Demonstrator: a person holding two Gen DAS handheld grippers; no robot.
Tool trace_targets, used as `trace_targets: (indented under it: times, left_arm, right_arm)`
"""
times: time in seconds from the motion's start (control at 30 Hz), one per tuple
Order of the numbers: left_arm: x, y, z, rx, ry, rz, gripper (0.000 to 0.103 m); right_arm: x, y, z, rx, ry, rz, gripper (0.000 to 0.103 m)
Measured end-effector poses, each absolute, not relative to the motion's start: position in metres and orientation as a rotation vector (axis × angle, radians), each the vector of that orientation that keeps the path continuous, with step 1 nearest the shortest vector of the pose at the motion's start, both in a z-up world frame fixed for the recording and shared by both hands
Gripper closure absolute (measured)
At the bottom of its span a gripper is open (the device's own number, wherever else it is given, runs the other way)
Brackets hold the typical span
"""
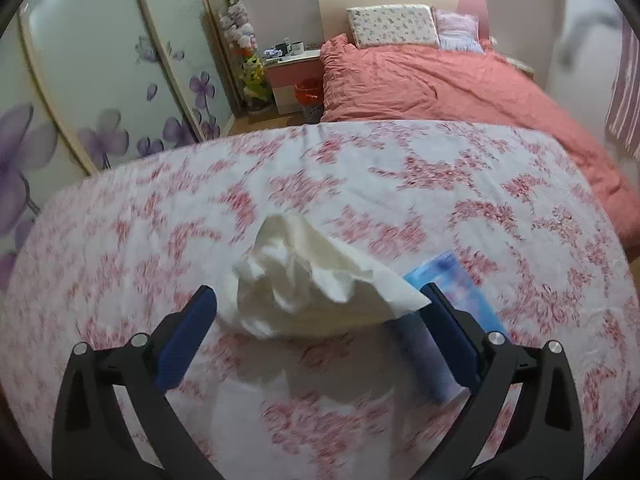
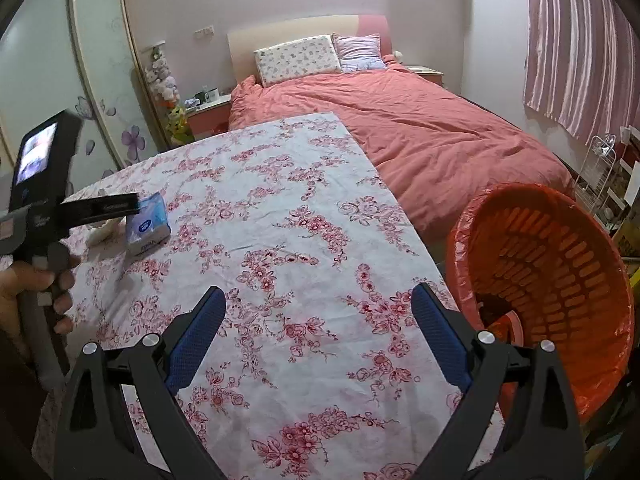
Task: Collect trash
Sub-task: 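Return to the bed and close the left tool on the crumpled white tissue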
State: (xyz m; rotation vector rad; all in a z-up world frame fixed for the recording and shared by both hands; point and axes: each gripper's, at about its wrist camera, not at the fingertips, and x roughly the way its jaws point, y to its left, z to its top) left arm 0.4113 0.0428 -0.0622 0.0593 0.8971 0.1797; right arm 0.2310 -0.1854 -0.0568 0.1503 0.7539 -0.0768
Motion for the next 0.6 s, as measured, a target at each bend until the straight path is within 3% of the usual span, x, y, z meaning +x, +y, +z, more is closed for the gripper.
trace_targets:
  times: [0.33,0.6]
  left_arm:
    - [0.355,0.116,-0.059,-0.013,0.896,0.119,0.004]
    - [0.355,0.119,-0.044,-0.095,0.836,0.068,0.004]
  right_arm:
    - [0.236,-0.163,-0.057,0.168,0.757,-0.04,0.01]
    - [0.241,-0.142,-0.058,0.146,0.766,-0.01,0.01]
